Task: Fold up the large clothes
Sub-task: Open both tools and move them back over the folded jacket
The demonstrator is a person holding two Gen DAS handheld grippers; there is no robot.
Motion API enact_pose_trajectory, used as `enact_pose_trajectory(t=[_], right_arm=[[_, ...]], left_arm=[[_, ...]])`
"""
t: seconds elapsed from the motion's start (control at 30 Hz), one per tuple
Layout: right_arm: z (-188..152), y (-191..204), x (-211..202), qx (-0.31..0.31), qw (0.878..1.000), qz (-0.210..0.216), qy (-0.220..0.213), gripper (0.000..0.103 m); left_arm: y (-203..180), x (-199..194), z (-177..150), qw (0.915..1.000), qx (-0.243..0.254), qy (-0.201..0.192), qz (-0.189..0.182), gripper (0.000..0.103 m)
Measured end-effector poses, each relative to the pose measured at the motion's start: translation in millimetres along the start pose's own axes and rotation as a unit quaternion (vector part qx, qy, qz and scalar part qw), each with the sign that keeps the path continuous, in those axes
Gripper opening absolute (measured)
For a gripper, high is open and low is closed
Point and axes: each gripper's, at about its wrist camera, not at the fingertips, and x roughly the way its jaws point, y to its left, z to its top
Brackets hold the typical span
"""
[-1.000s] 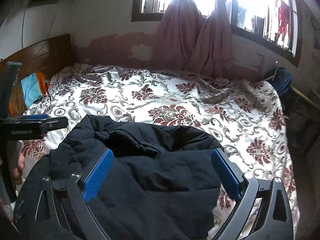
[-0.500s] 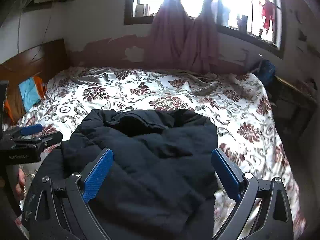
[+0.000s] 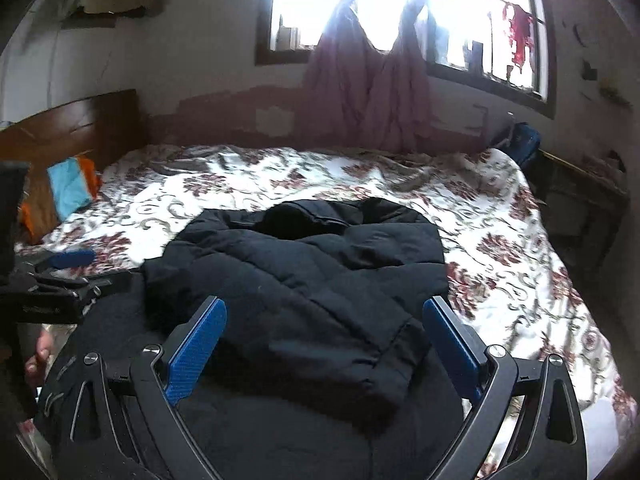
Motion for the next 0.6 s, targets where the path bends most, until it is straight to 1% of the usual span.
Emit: enact_pose_trajectory(t=[0.03,0.1,0.13,0.2,0.27,0.33,0.37,0.43,0.5,0.57,0.6], right_arm=[[-2.8,0.4,-3.7,0.001,1.0,0.01,-0.007,0.096],[-9.7,0.8,-12.3,0.007,1.0,0.02,-0.017,0.096],[-12.1,0.1,-16.5,0.008,1.0,0.021,-0.021,0.096],[-19.6,-1.1,-30.7,0.007,0.999,0.025,-0.034,0.096],[-28.0,-2.1,-44.8,0.008,0.998,0.035,-0.045,0.096],[-38.0,-3.5,-59.6,0.007,0.998,0.036,-0.044,0.097],[-42.5,-4.2,-65.2,0.006,0.999,0.033,-0.037,0.097],[-52.2,-5.8,-76.7,0.019,1.0,0.021,-0.003,0.096],[-60.5,-11.2,-89.6,0.036,0.998,0.042,0.021,0.097],[-73.2,-17.2,-103.2,0.043,0.996,0.069,0.034,0.096],[-79.4,-19.1,-107.4,0.04,0.996,0.072,0.037,0.097]], left_arm=[[1.2,0.4,-5.6,1.0,-0.001,0.002,-0.009,0.103],[2.0,0.7,-16.8,0.9992,-0.005,0.009,-0.037,0.103],[2.1,0.1,-22.3,0.9989,-0.009,0.009,-0.044,0.103],[1.2,-4.5,-32.9,0.9989,-0.009,0.004,-0.046,0.103],[-1.6,-13.9,-42.8,0.9993,-0.005,-0.006,-0.036,0.103],[-4.2,-25.0,-51.3,0.9996,0.0,-0.011,-0.027,0.103],[-5.9,-31.3,-55.4,0.9997,0.002,-0.012,-0.022,0.103],[-11.1,-46.3,-64.5,0.9997,0.015,-0.015,-0.012,0.103],[-14.9,-65.4,-77.0,0.9992,0.028,-0.029,0.004,0.103],[-16.0,-80.8,-87.0,0.999,0.025,-0.025,0.026,0.103],[-16.5,-89.8,-92.4,0.9988,0.023,-0.026,0.035,0.103]])
